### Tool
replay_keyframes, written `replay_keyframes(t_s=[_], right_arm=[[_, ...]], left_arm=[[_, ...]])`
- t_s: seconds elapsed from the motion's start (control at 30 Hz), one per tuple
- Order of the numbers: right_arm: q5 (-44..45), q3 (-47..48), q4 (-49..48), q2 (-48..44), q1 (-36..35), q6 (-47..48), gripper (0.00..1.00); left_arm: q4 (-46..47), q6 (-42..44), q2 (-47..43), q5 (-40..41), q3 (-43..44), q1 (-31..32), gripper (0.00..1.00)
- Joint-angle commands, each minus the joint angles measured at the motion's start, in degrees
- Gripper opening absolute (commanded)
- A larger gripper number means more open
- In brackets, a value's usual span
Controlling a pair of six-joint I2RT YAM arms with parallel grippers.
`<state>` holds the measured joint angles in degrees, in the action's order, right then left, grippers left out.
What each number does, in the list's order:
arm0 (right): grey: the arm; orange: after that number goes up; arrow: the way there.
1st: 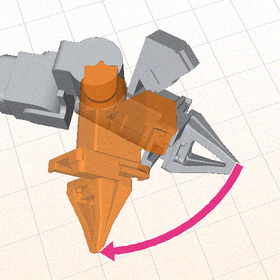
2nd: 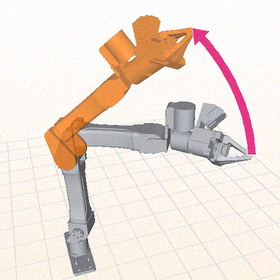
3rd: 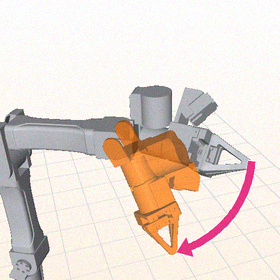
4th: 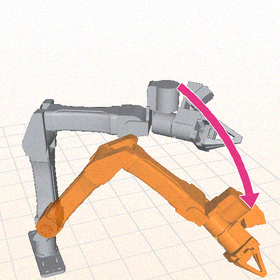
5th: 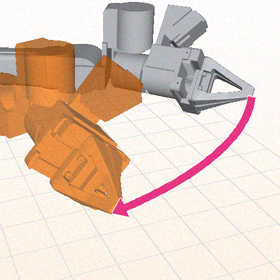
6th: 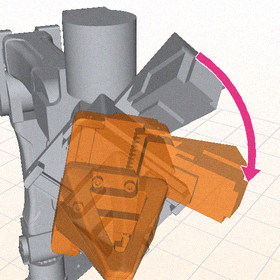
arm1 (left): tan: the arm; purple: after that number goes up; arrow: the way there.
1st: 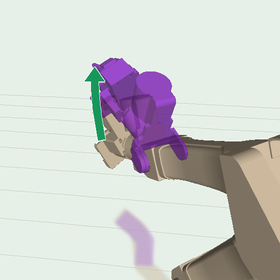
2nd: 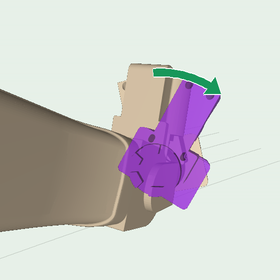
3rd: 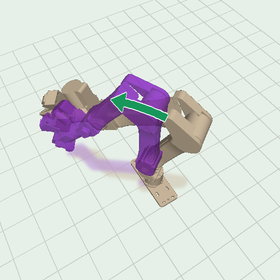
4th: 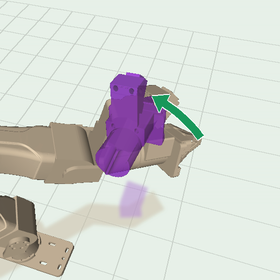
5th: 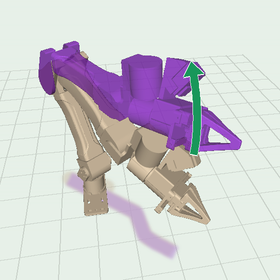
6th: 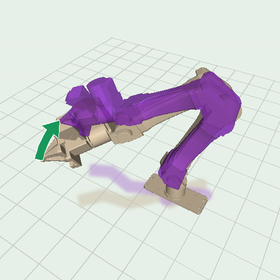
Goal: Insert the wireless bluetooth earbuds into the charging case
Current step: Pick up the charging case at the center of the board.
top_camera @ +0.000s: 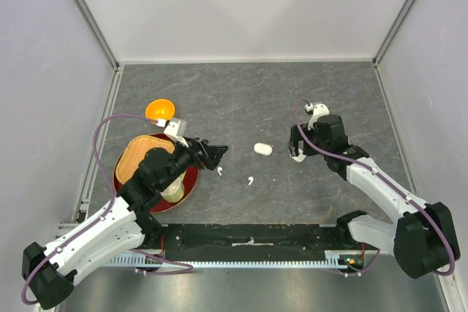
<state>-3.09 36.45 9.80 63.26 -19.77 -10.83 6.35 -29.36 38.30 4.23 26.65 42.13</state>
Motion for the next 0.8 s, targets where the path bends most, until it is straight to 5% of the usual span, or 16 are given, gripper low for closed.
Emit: replay_keyframes(t_s=[0.0, 0.33, 0.77], right_arm=[[5.3, -0.8, -4.3, 0.8, -0.8, 7.6, 0.93], [-4.1, -0.7, -3.3, 5.4, -1.0, 13.7, 0.9], [1.6, 5.2, 2.0, 16.5, -1.1, 12.6, 0.81]], left_arm=[[2.8, 3.6, -1.4, -2.6, 1.0, -0.2, 0.94], [3.8, 5.2, -1.3, -4.0, 0.1, -0.2, 0.93], [4.0, 7.3, -1.5, -3.8, -0.6, -0.1, 0.94]])
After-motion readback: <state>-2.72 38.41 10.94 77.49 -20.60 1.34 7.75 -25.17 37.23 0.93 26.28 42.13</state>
